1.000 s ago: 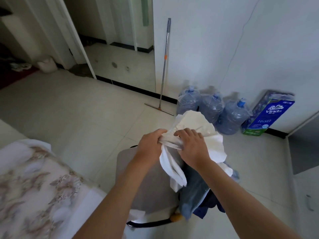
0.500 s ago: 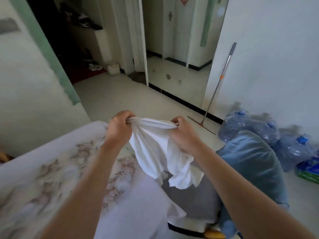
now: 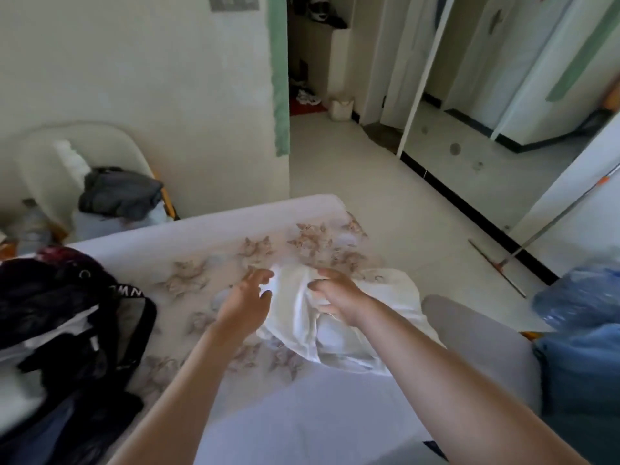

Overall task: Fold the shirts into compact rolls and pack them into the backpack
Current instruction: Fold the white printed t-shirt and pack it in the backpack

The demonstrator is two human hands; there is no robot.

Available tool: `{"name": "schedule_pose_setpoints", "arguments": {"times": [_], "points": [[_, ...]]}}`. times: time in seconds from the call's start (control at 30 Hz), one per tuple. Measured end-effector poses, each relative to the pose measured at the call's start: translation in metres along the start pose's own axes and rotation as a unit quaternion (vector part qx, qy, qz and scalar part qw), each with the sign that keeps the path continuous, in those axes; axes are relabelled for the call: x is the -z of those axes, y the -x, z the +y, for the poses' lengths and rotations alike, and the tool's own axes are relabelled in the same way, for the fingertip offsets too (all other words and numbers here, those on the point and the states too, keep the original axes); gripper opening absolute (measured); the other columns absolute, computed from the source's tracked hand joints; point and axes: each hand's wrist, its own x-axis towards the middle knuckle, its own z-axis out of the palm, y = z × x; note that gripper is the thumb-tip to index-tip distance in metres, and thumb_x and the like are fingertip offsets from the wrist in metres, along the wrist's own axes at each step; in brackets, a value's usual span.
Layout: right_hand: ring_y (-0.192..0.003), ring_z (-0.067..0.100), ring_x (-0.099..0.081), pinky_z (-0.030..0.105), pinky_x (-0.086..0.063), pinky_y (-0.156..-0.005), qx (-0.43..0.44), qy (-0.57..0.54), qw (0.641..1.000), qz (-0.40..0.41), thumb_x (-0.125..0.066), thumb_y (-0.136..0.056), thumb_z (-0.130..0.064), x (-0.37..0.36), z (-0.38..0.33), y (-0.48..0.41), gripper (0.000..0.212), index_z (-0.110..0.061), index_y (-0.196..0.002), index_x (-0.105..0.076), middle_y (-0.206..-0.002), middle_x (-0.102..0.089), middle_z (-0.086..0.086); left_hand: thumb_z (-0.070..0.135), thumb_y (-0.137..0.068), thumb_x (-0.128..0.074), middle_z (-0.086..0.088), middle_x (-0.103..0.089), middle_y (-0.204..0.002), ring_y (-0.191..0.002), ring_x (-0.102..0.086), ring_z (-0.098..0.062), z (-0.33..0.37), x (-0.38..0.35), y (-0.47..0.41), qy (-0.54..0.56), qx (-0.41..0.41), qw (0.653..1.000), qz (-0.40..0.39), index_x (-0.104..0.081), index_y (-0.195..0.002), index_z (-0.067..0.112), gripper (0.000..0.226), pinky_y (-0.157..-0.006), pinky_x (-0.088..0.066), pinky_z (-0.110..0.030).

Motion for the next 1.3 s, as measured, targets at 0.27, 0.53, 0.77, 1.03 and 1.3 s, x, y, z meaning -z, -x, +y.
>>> {"name": "schedule_pose_setpoints", "arguments": {"times": [0.27, 0.53, 0.77, 1.03, 1.3], "points": [[-0.124, 0.017, -0.053, 0.032, -0.043, -0.104, 0.010, 0.471, 0.882, 0.016, -0.068, -0.081, -0.034, 0.026, 0.078, -0.010, 0.053, -0.031, -0.133, -0.056, -0.137, -0.054, -0.004, 0.019, -0.091, -0.057, 0.009, -0.046, -0.143, -0.133, -0.041, -0.015, -0.045, -0.062, 0.024, -0.111, -0.044, 0.981, -0.151, -0.053, -0.135, 0.034, 0.047, -0.105, -0.040, -0.030], [-0.127, 0.027, -0.047, 0.036, -0.046, -0.100, 0.030, 0.684, 0.725, 0.079, -0.057, -0.092, -0.022, 0.042, 0.141, -0.033, 0.068, -0.016, -0.149, -0.021, -0.139, -0.038, 0.007, 0.007, -0.092, -0.056, 0.001, -0.035, -0.142, -0.129, -0.039, -0.024, -0.047, -0.133, 0.018, -0.242, -0.063, 0.942, -0.222, -0.031, -0.147, 0.038, 0.068, -0.103, -0.039, -0.038], [-0.115, 0.028, -0.051, 0.039, -0.042, -0.095, 0.040, 0.729, 0.681, 0.065, -0.046, -0.096, -0.040, 0.033, 0.113, -0.048, 0.036, -0.016, -0.118, -0.060, -0.124, -0.053, 0.006, 0.009, -0.093, -0.055, -0.001, -0.054, -0.107, -0.095, -0.060, -0.024, -0.058, -0.099, 0.002, -0.187, -0.035, 0.969, -0.159, -0.067, -0.112, 0.023, 0.026, -0.084, -0.054, -0.039], [-0.080, 0.023, -0.061, 0.030, -0.046, -0.071, 0.041, 0.319, 0.947, 0.010, -0.045, -0.101, -0.032, -0.080, 0.046, -0.040, 0.031, -0.010, -0.085, -0.059, -0.079, -0.064, 0.003, -0.006, -0.090, -0.049, -0.004, -0.055, -0.114, -0.084, -0.059, -0.022, -0.091, 0.003, -0.026, -0.126, 0.044, 0.990, 0.051, -0.068, -0.109, 0.019, 0.037, -0.063, -0.050, -0.031], [-0.118, 0.014, -0.060, 0.027, -0.046, -0.101, 0.134, 0.375, 0.916, -0.050, -0.051, -0.094, -0.006, -0.111, 0.066, -0.057, 0.034, -0.022, -0.120, -0.066, -0.124, -0.067, -0.005, 0.031, -0.089, -0.063, 0.007, -0.046, -0.139, -0.125, -0.041, -0.018, -0.116, 0.007, 0.026, -0.124, 0.007, 0.992, -0.022, -0.061, -0.123, 0.038, 0.035, -0.105, -0.040, -0.042]]}}
